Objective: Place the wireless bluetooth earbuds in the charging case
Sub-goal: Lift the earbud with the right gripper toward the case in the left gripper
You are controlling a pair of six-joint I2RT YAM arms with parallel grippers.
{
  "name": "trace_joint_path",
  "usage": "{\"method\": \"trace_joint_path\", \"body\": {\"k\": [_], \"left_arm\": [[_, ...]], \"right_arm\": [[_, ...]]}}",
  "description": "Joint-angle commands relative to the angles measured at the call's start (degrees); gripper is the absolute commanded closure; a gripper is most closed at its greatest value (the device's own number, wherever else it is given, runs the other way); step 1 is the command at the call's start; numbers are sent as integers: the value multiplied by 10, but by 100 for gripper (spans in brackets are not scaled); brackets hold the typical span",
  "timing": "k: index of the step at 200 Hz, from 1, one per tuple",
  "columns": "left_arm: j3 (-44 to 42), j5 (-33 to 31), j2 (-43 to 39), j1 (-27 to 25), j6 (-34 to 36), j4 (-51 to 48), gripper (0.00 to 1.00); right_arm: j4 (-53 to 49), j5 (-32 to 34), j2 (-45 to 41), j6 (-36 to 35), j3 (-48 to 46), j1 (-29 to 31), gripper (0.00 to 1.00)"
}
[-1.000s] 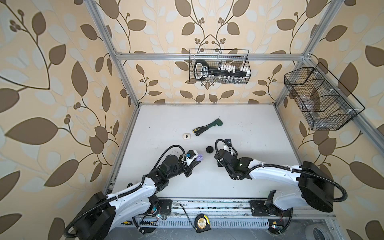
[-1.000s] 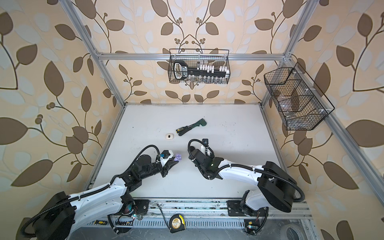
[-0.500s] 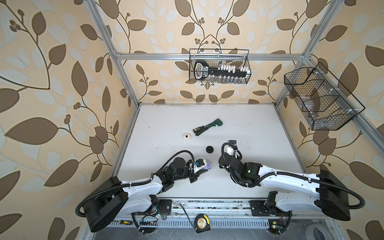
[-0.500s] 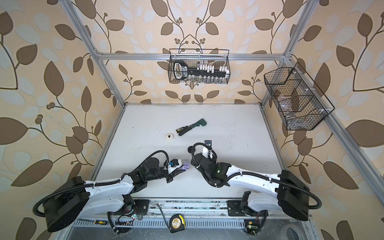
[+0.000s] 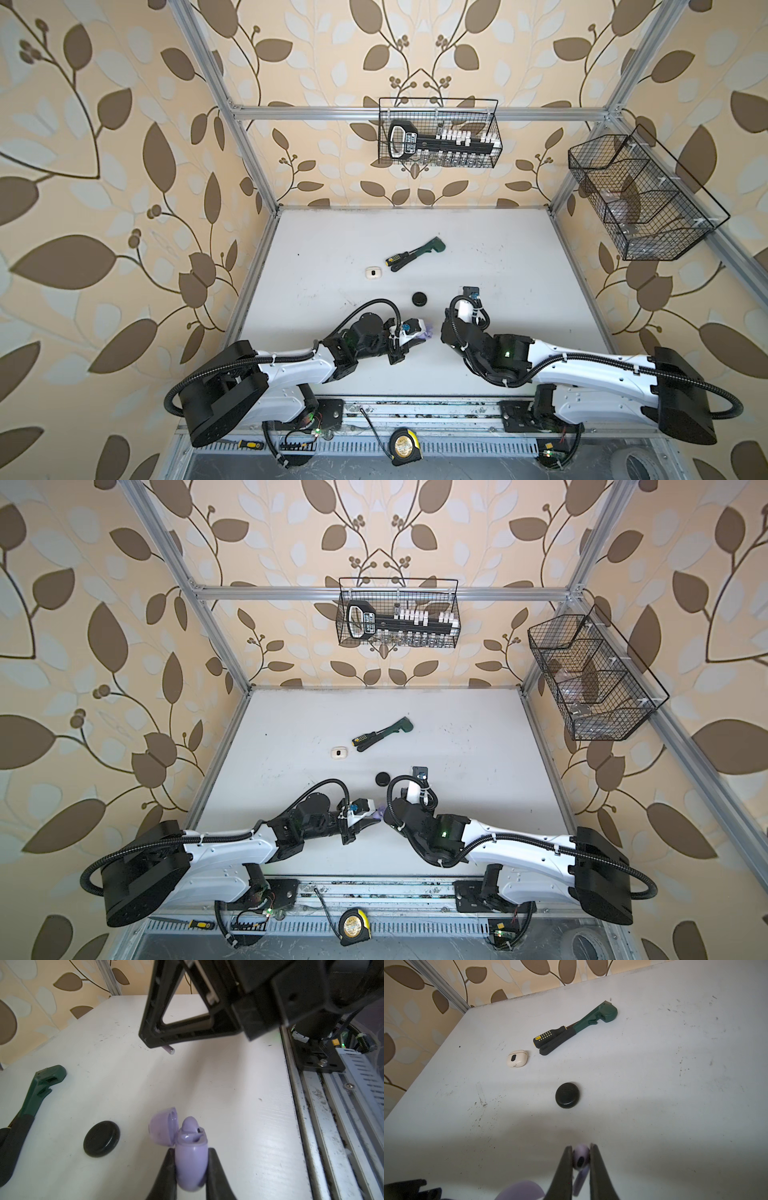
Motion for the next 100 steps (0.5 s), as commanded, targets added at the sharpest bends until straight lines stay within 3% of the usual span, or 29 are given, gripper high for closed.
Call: {"method": "trace_joint_path", "body": {"k": [1,100], "left_arm": [[29,-15,9,-9,-13,21,100],[80,-33,64,-39,-55,29,100]], "right_arm": [[11,26,-14,25,-15,13,87],[63,60,-31,48,-38,54,87]]}}
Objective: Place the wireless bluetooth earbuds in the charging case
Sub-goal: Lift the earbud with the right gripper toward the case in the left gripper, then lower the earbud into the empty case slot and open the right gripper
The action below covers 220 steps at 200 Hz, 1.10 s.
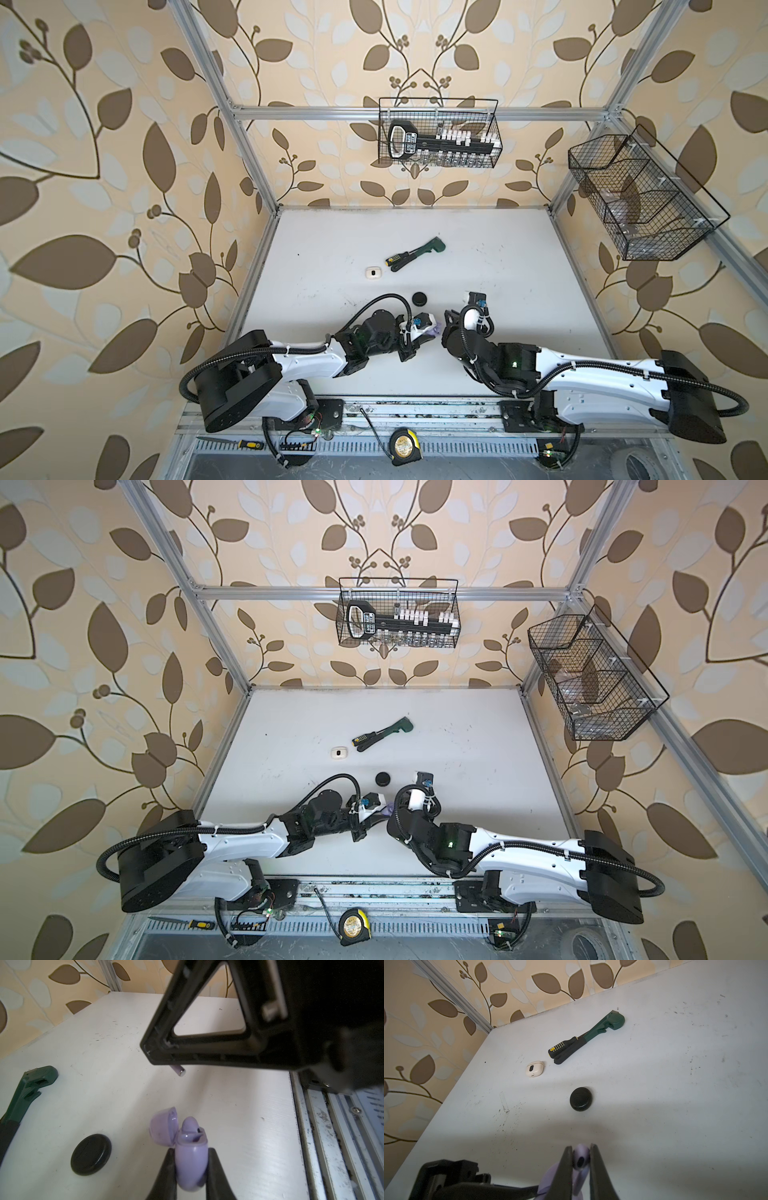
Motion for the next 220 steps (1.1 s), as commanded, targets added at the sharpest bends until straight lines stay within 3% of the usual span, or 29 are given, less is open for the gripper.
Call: {"method": "trace_joint_path", "body": {"k": [1,220], "left_arm": [[25,-3,7,-9,-12,30,100],[57,-3,28,-9,-63,23,100]], "right_arm": [[19,21,5,13,-11,10,87],[21,29,5,39,-37,32,86]]}}
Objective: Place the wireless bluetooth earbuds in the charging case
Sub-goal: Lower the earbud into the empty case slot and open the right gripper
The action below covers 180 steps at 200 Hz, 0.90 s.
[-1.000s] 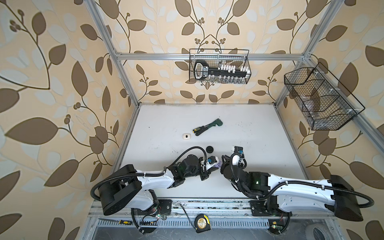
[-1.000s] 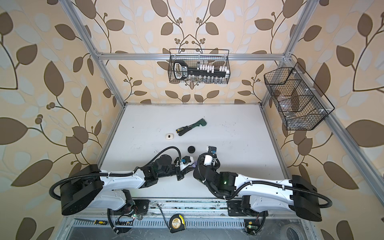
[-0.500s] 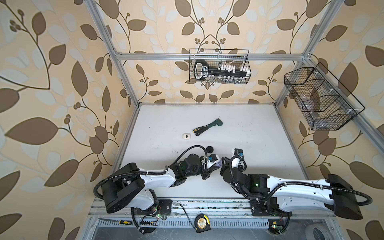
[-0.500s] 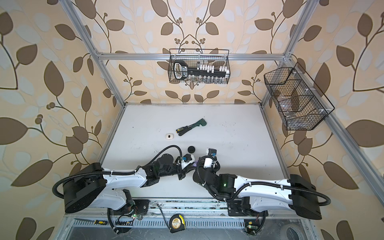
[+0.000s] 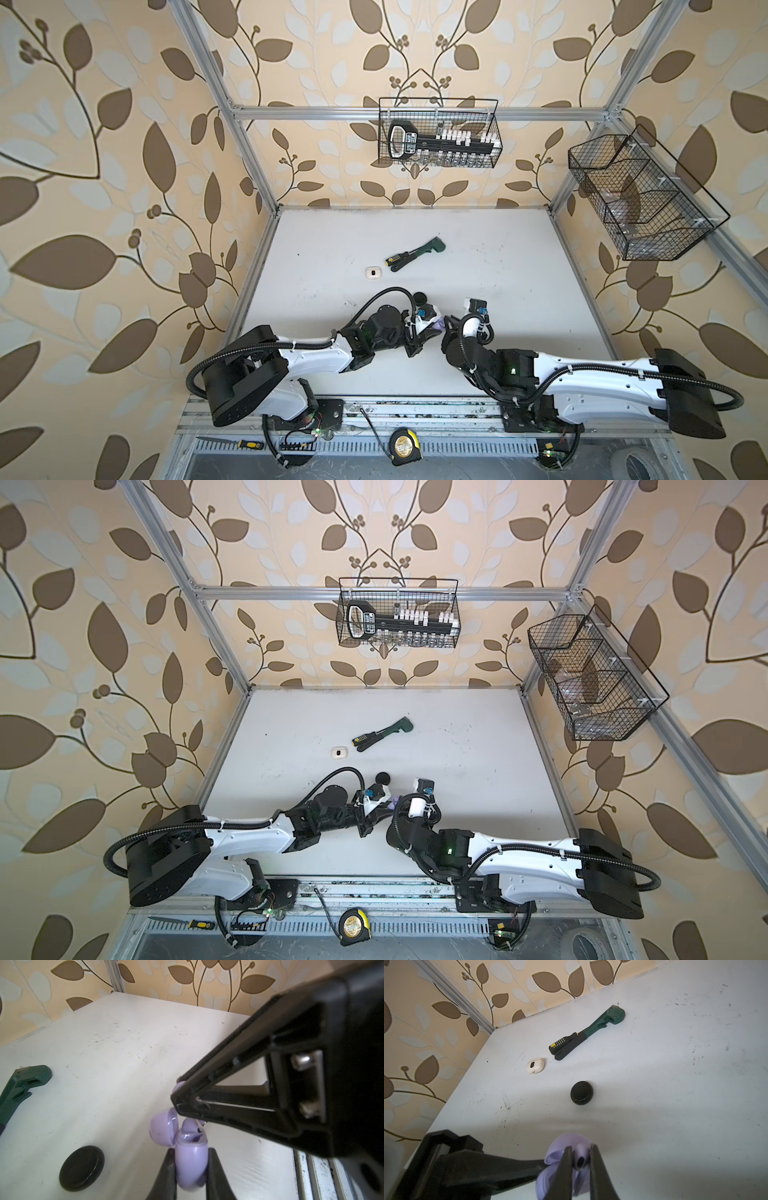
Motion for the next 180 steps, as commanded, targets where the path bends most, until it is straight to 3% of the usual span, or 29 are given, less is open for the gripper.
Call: {"method": "trace_joint_path", "body": {"k": [1,180], "left_arm": [[21,-1,3,-6,-5,19,100],[27,6,5,-7,-17,16,100]], "right_arm": [[5,6,2,7,-9,5,86],[29,10,37,-2,6,5,86]]}}
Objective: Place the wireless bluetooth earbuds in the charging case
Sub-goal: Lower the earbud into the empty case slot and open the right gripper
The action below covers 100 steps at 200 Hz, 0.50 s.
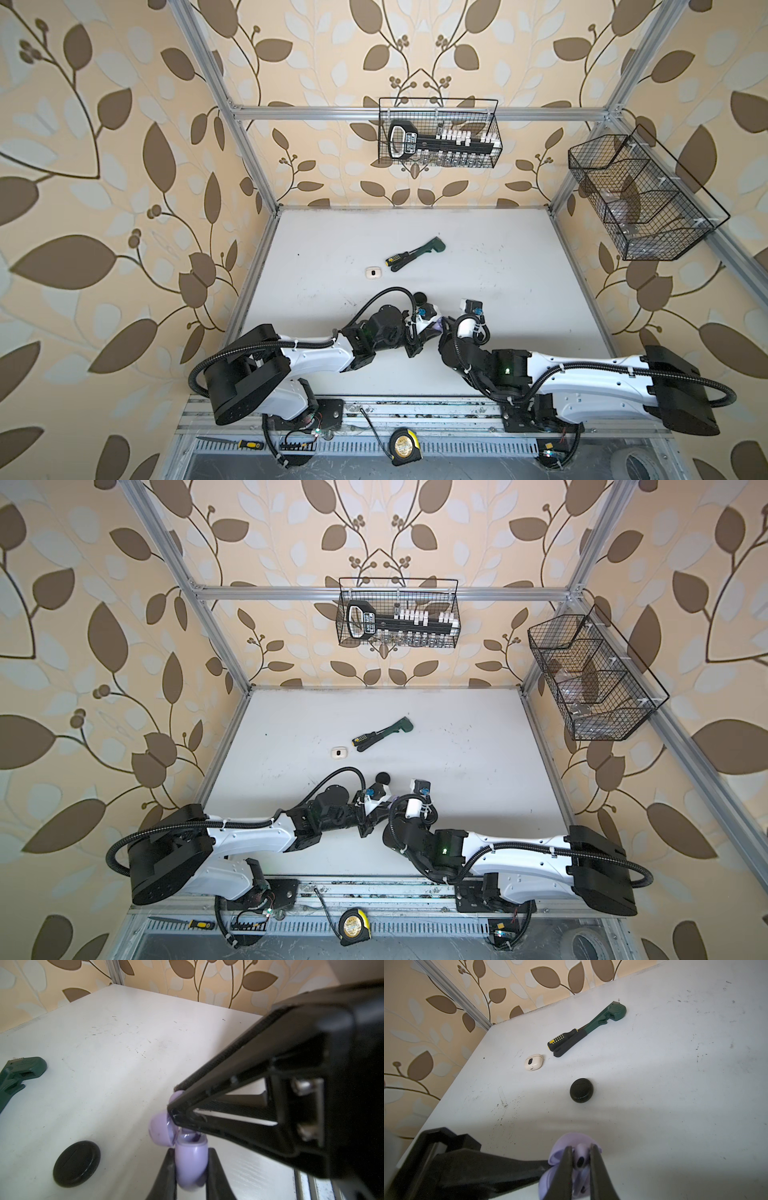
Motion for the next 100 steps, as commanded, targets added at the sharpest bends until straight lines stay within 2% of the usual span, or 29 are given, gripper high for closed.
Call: {"method": "trace_joint_path", "body": {"k": [1,100], "left_arm": [[25,5,-2,-7,-3,24,100],[26,0,-3,-7,-16,27,100]], "right_arm": [[10,10,7,-1,6,4,86],[17,22,13,3,7,4,87]]}}
